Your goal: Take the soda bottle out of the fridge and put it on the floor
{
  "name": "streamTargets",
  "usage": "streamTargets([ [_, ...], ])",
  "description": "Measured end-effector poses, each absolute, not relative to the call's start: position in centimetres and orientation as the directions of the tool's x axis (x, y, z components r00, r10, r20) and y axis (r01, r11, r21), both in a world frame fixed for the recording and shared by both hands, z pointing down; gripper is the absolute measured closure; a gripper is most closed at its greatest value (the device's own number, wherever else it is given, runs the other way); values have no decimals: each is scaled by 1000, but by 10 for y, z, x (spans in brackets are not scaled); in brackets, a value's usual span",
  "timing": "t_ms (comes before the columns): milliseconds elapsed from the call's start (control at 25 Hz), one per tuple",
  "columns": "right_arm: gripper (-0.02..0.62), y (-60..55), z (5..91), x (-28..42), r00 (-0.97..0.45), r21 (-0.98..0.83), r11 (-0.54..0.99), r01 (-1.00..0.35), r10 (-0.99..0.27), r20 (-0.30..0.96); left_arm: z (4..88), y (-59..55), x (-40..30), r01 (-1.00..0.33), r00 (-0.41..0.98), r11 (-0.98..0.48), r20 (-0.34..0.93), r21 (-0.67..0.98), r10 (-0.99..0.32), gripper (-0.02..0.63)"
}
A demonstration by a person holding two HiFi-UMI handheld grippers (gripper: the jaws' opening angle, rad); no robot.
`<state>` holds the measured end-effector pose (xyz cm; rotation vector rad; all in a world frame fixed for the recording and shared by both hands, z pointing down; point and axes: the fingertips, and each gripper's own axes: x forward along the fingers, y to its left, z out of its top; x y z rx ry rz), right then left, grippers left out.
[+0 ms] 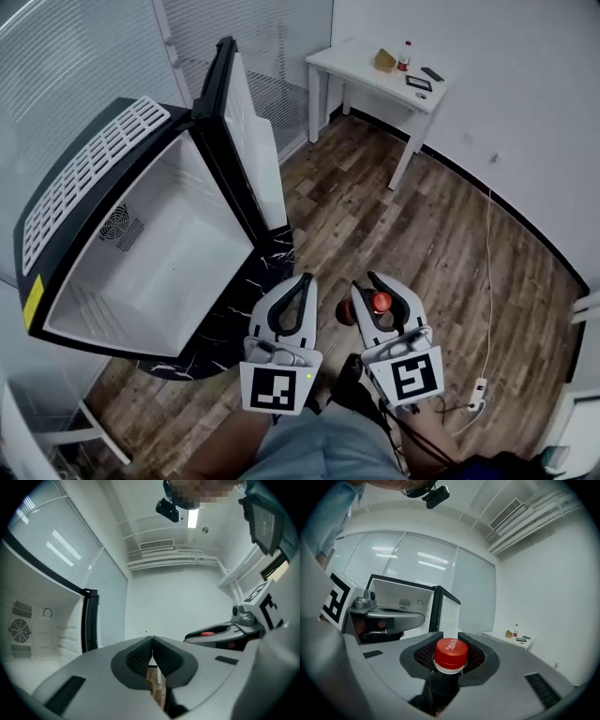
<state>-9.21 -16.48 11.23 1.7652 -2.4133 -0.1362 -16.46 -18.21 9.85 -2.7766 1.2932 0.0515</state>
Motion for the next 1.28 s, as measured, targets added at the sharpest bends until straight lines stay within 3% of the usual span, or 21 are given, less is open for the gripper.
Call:
streamTargets([
  [640, 486, -29, 121, 107, 85, 150, -74, -986, -994, 74, 106, -77, 58, -458, 889, -888, -22, -47, -458, 589],
  [1280, 486, 46, 182, 210, 305, 99, -292, -951, -939, 158, 160, -18, 159, -284, 957, -959, 62, -19, -284, 589],
])
